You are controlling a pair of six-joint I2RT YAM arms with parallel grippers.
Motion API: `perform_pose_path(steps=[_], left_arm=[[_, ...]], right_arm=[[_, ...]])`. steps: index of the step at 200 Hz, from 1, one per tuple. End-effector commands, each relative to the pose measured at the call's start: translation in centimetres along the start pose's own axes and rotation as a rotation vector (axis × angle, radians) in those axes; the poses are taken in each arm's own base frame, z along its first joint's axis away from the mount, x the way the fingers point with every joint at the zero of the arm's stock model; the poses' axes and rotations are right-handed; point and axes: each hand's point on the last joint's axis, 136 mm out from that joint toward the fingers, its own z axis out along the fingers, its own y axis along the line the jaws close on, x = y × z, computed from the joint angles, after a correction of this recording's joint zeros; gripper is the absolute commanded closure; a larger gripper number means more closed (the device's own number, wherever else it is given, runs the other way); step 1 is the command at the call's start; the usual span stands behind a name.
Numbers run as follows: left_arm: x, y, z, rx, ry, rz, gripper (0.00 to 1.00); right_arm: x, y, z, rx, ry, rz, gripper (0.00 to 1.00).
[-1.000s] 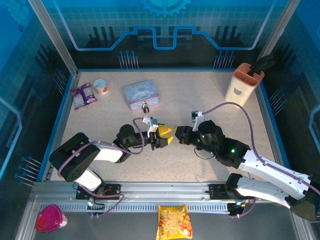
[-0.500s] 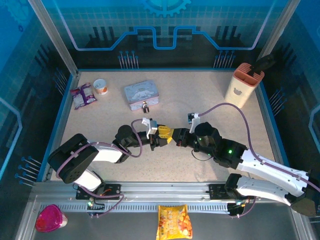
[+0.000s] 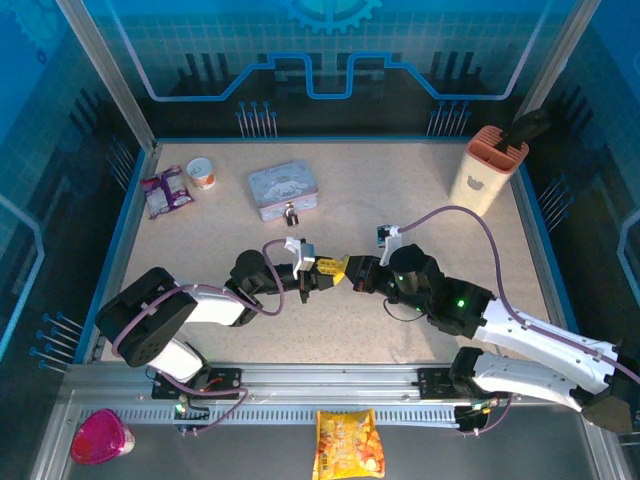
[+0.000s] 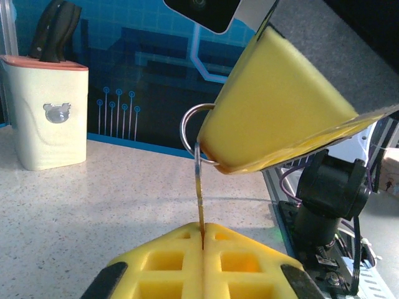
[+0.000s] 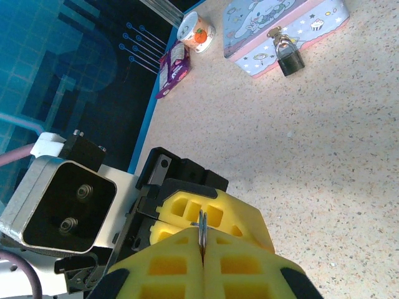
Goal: Unlock the padlock with the key
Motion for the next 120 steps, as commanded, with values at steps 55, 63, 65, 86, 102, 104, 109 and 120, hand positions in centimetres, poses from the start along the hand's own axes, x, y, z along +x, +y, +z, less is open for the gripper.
perform_pose_path(steps=[55, 63, 65, 86, 102, 104, 109, 120], left_arm=[[2.1, 3.1, 0.2, -0.18, 0.372, -0.161, 1.0], [2.5, 3.7, -0.2, -0.222, 0.433, -0.16, 1.0], [2.6, 3.8, -0.2, -0.23, 0.449, -0.161, 1.0], [4.3, 3.7, -0.6, -0.239, 0.661, -0.206, 1.0], [4.9, 3.3, -0.8, -0.24, 0.847, -0.223, 1.0], [5.0, 3.1, -0.8, -0.231, 0.872, -0.217, 1.0], [5.2, 2.7, -0.9, -0.217, 0.926, -0.198, 1.0], [5.2, 1.6, -1.3, -0.169, 1.025, -0.131, 1.0]], right_arm=[[-4.1, -5.4, -4.9, 0.242, -0.187, -0.21, 0.6], [-4.5, -6.2, -5.5, 0.265, -0.21, -0.278, 0.51], [-4.7, -6.4, -5.7, 0.269, -0.219, -0.305, 0.48], [-4.7, -8.6, -6.2, 0.3, -0.246, -0.488, 0.4], [-3.8, -9.1, -6.0, 0.253, -0.263, -0.611, 0.39], [-3.6, -9.2, -5.9, 0.245, -0.263, -0.625, 0.39], [-3.4, -9.2, -6.0, 0.223, -0.275, -0.655, 0.39], [-2.5, -9.3, -5.8, 0.169, -0.297, -0.702, 0.4]])
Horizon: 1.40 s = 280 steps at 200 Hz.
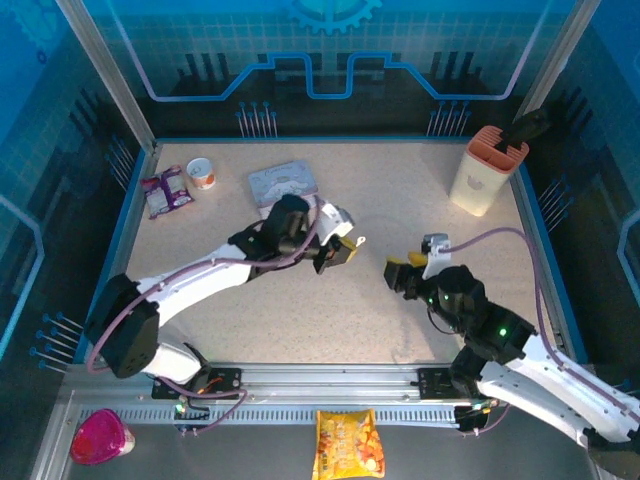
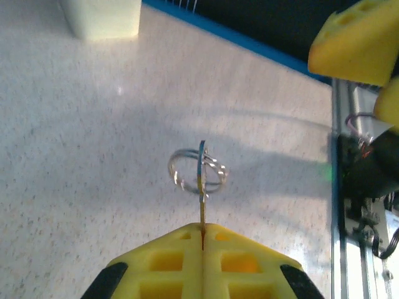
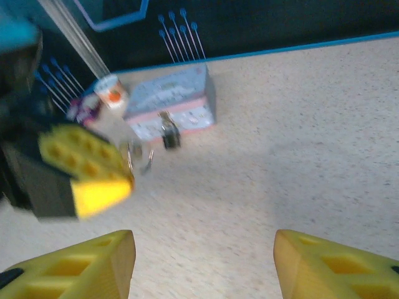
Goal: Unlock the padlock with the key
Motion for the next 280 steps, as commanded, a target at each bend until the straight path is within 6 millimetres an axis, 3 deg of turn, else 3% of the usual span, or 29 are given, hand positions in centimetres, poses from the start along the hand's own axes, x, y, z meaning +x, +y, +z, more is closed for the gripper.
perform_pose_path(steps=[1, 27, 54, 112, 155, 174, 280], left_arm=[[7.4, -2.0, -1.4, 0.013, 0.447, 0.073, 1.0], [8.7, -4.4, -2.9, 0.102, 0.621, 0.224, 1.0], [9.3, -4.2, -3.8, 0.068, 0.756, 0.296, 1.0], [8.6, -5.1, -3.7, 0.092, 0.713, 0.407, 1.0], [8.4, -6.8, -3.8, 0.15, 0.691, 0.435, 1.0], [8.6, -7.3, -3.8, 0.17, 0.688, 0.46, 1.0], [8.4, -8.2, -3.9, 0.184, 0.668, 0.493, 1.0]], right_arm=[[0.8, 0.4, 0.0, -0.078, -0.085, -0.224, 0.4], [2.3, 2.9, -0.6, -0.275, -0.151, -0.269, 0.39], [4.4, 5.7, -1.1, -0.47, -0.129, -0.309, 0.4], [6.5, 8.4, -1.2, -0.65, -0.078, -0.371, 0.43], [7.4, 9.0, -0.2, -0.682, -0.045, -0.372, 0.46], [6.9, 9.5, 0.0, -0.692, -0.064, -0.357, 0.5], [8.0, 9.2, 0.4, -0.693, -0.045, -0.357, 0.71]])
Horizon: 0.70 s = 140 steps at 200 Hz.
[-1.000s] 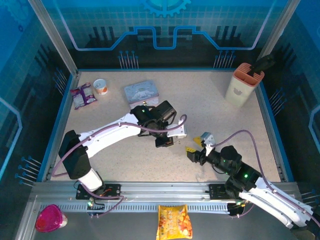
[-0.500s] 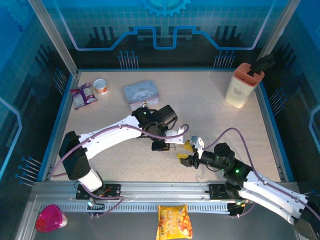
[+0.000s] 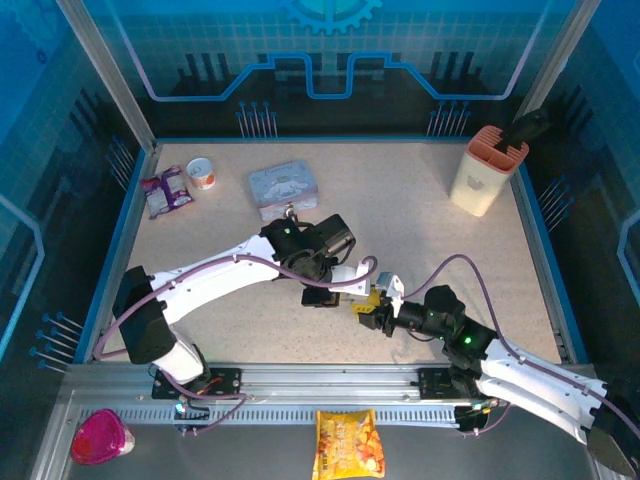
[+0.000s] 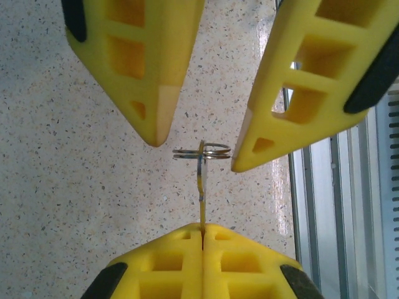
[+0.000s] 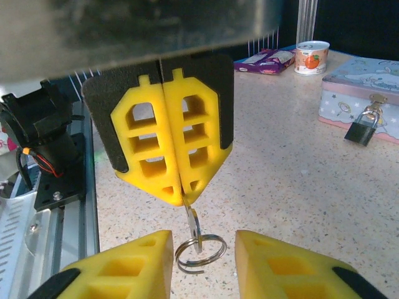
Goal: Unlock the padlock with the key
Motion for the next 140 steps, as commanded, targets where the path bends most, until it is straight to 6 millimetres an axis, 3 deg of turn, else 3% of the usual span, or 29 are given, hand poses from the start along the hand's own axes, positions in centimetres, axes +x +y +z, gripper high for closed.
perform_pose_path(steps=[1, 140], left_arm=[[-0.05, -1.09, -0.55, 0.025, -0.019, 0.03, 1.0], [-0.16, -1.15, -0.39, 0.026, -0.025, 0.032, 1.0]], right_arm=[[-0.7, 0.09, -0.22, -0.006, -0.036, -0.014, 0.71], [-0.85, 0.45, 0.42, -0.041, -0.035, 0.008, 0.85]])
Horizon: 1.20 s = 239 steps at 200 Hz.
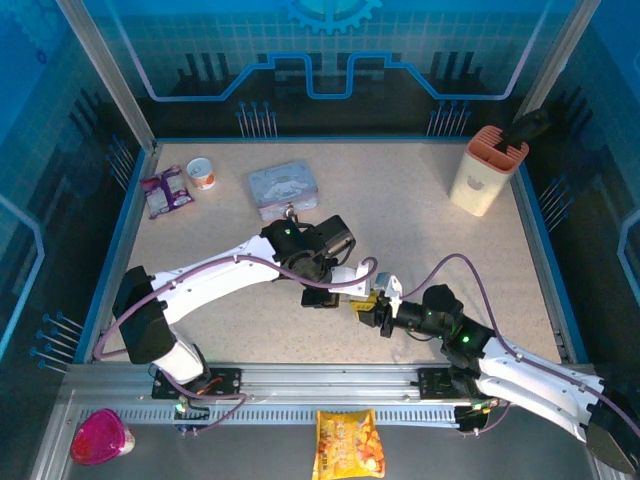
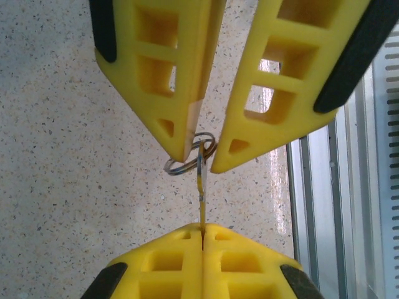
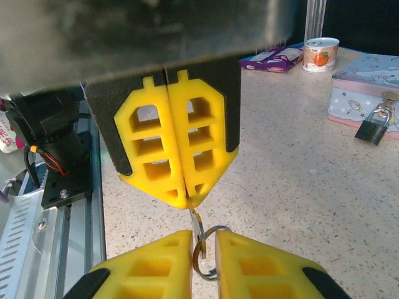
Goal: Unlock the padlock with the key
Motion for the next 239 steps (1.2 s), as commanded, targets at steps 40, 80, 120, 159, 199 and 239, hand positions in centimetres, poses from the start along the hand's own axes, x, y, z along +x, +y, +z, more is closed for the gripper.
perform_pose_path(steps=[40, 80, 120, 159, 199, 239], left_arm=[[-0.3, -0.9, -0.7, 0.012, -0.033, 0.035, 1.0], [-0.9, -0.2, -0.9, -0.043, -0.071, 0.038, 1.0], [-3.8, 3.5, -4.7, -0.309, -0.383, -0.051, 0.86], [-4.0, 6.1, -13.0, -0.373, -0.981, -0.391, 0.74], [-3.9, 4.8, -13.8, -0.23, -1.208, -0.528, 0.68], [-3.5, 4.5, -12.1, -0.081, -1.243, -0.649, 0.65]], right_arm=[[-0.9, 0.3, 0.2, -0.026, -0.033, 0.0, 0.9], [-0.9, 0.4, 0.2, -0.029, -0.032, 0.007, 1.0], [-2.0, -1.7, -0.7, 0.094, -0.116, 0.094, 1.0], [-4.2, -3.2, -2.1, 0.146, -0.296, 0.229, 1.0], [-6.5, -3.3, -2.2, 0.126, -0.438, 0.336, 1.0], [-9.1, -2.6, -1.5, 0.113, -0.547, 0.372, 1.0]])
